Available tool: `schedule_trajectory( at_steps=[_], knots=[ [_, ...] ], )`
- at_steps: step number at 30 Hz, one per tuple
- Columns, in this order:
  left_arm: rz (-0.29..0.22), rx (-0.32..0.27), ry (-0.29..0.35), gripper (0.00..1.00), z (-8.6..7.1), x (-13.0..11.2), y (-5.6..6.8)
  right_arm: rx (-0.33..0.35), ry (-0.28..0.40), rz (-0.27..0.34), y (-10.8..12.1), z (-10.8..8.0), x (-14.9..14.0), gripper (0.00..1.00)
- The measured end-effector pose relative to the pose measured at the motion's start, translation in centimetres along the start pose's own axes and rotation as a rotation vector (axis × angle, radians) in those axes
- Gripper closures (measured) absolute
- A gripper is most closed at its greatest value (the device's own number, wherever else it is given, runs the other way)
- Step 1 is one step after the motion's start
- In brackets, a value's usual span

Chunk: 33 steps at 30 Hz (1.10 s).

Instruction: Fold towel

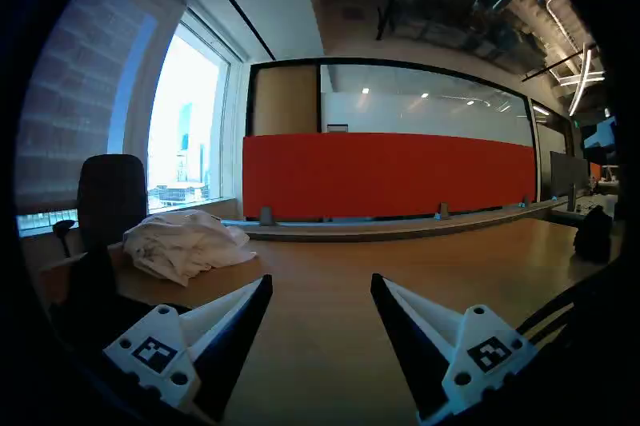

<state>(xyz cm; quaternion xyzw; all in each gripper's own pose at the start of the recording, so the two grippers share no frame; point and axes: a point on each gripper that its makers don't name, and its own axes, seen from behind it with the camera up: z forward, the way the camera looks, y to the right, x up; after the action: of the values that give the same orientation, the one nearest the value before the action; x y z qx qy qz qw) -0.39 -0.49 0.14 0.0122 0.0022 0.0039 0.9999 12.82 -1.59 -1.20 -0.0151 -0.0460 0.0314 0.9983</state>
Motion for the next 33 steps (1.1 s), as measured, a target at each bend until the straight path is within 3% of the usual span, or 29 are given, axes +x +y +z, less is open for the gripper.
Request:
schedule_trajectory(
  at_steps=[9,21,33],
  knots=[
    [0.001,0.0,-0.001,0.09,0.0,0.0,0.0,-0.007,0.008,-0.006,0.9,0.0,0.2,0.05],
    [0.002,0.001,0.0,0.09,0.0,-0.1,0.0,-0.015,0.067,-0.03,2.1,0.2,0.9,0.05],
    [0.002,0.001,0.0,0.08,0.0,-0.2,0.0,-0.019,0.095,-0.009,3.9,0.7,-0.9,0.05]
  ],
)
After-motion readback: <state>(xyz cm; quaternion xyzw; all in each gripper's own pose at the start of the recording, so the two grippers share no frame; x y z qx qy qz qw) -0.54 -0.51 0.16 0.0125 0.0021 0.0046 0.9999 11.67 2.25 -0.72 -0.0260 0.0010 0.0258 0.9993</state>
